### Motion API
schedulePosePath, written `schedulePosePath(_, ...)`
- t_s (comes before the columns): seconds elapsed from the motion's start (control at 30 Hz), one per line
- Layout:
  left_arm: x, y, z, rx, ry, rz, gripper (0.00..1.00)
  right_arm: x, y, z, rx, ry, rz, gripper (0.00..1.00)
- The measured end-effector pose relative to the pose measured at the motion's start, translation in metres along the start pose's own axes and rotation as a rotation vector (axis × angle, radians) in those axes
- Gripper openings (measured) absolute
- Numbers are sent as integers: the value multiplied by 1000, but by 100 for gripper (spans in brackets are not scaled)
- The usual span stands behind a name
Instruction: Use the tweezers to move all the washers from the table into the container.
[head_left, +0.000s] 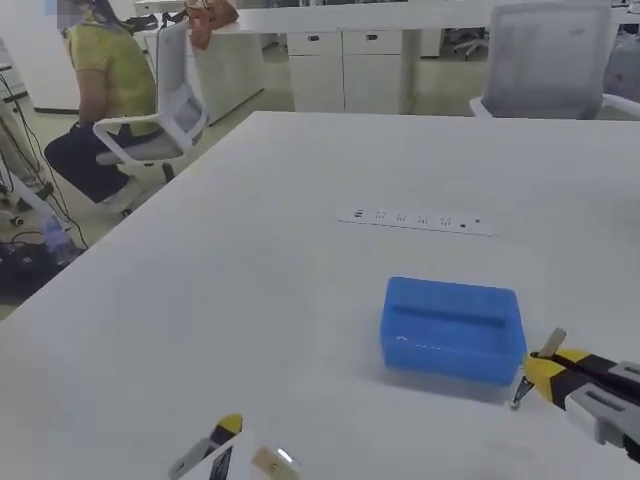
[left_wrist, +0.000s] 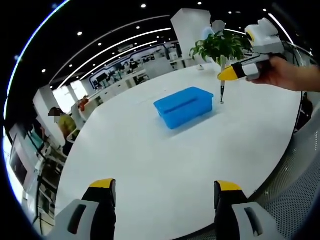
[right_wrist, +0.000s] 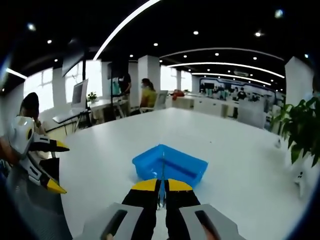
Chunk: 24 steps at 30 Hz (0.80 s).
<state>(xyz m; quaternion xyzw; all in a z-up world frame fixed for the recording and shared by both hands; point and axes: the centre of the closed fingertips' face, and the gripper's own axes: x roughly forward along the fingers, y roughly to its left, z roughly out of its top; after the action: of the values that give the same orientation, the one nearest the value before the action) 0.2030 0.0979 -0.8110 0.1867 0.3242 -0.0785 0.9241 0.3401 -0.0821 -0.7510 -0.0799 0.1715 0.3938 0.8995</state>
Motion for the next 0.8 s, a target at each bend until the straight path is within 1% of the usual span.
schedulePosePath(0.1,0,2,0,-3,0,9,83,5,-3,17,-22,-31,-4,1)
schedulePosePath(0.23,-1,5,0,-15,-1,23,83,13,-8,28,-34,-50,-11,1)
schedulePosePath(0.3,0,5,-1,-12,3,24,83,20,-11,33,-38,-55,-10,1)
schedulePosePath(0.4,0,5,-1,-8,4,22,83,34,-15,33,-53,-45,-17,1)
schedulePosePath(0.53,1,4,-2,-4,12,20,83,48,-20,30,-58,-33,-27,1)
schedulePosePath(0.67,1,3,-2,-9,12,15,83,60,-24,21,-69,-4,-33,1)
schedulePosePath(0.8,2,3,-3,-8,15,14,83,66,-26,12,-77,23,-35,1)
